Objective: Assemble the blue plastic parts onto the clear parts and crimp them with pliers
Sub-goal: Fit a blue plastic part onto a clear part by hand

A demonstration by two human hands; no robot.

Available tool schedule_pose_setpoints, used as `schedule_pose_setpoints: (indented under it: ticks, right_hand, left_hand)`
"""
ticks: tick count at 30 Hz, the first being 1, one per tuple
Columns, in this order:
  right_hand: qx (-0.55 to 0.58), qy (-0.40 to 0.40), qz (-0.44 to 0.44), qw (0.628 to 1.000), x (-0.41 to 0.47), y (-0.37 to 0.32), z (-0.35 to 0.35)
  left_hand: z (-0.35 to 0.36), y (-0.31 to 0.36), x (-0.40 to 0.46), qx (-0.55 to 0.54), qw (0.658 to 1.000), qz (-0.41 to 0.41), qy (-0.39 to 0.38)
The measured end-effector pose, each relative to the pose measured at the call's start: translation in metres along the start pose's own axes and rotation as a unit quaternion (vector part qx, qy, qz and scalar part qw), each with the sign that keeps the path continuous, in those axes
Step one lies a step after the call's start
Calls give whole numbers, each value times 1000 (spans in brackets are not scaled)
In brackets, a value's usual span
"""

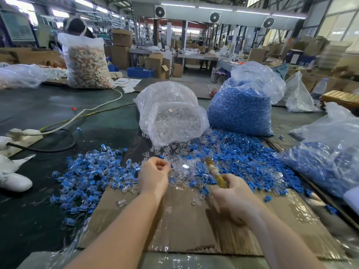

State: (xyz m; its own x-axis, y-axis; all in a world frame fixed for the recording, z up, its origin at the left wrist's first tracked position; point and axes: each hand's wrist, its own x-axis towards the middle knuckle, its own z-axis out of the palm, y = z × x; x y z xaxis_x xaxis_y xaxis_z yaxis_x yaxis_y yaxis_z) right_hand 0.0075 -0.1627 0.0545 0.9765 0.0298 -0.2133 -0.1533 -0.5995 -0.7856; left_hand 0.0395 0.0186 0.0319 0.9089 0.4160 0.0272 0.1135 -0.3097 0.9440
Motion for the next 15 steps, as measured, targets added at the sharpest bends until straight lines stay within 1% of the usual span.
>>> schedule_pose_setpoints:
  ticks: [2,4,6,7,10,12,15]
  right_hand:
    - [-101,88,-8,991,5,14,-4]
    - [-227,158,10,961,8,28,-9]
    - [-307,189,39,932,8,40,-13]
    - [-335,196,51,920,8,44,-14]
    - [-381,208,63,899,6,57,-12]
    - [-396,217,60,890,5,61,-10]
    - [-412,225,53,882,4,65,-8]
  left_hand:
    - [-15,-6,10,141,986,71,58]
    - [-32,-14,21,248,954,118,117]
    - [-45,-24,31,340,916,142,155]
    - [-51,-30,35,374,902,144,161]
    - [-64,-43,43,423,886,123,147]
    - [-68,-49,45,443,880,107,133]
    - [-66,-49,44,460,872,102,135]
